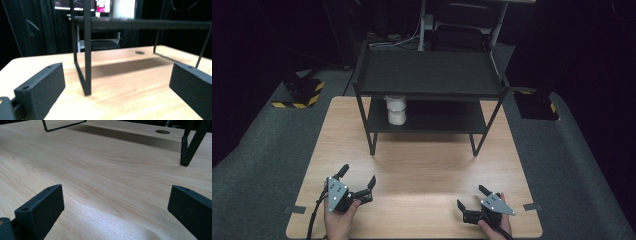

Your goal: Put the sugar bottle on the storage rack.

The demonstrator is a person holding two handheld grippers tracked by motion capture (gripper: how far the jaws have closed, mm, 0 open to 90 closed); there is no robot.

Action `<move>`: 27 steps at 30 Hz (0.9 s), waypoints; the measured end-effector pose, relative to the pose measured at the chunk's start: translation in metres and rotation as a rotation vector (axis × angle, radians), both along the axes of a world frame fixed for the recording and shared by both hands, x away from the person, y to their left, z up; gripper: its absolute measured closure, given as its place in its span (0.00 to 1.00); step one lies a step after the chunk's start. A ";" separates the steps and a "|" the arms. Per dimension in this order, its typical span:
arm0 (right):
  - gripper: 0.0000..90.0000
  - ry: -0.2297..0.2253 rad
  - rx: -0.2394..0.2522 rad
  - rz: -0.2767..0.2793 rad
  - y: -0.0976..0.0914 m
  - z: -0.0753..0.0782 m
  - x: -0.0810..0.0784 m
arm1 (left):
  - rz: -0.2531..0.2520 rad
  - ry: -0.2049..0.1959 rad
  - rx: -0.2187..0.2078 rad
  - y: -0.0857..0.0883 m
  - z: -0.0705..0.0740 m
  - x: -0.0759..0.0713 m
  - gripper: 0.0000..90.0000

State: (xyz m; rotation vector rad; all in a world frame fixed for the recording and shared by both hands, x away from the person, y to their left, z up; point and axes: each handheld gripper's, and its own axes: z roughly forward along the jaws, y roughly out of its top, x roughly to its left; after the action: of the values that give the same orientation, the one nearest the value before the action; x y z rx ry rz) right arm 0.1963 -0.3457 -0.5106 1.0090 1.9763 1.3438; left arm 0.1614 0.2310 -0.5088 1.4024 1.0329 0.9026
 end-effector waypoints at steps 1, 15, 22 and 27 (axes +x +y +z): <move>0.00 0.000 0.000 0.001 0.000 0.000 0.000 | 0.001 0.010 0.001 0.001 -0.002 -0.001 0.01; 0.00 -0.002 -0.003 -0.001 0.000 0.000 0.000 | 0.009 0.146 0.060 0.011 -0.015 -0.009 0.01; 0.00 -0.003 -0.005 0.002 0.000 0.000 0.000 | 0.016 0.211 0.110 0.007 -0.012 -0.008 0.01; 0.00 -0.003 -0.004 0.000 0.001 0.000 0.000 | 0.006 0.247 0.160 0.003 -0.005 -0.004 0.01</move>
State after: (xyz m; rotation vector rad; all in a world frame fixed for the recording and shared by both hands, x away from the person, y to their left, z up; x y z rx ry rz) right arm 0.1960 -0.3452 -0.5106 1.0047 1.9763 1.3394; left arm 0.1570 0.2338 -0.5140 1.6772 1.1698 0.8455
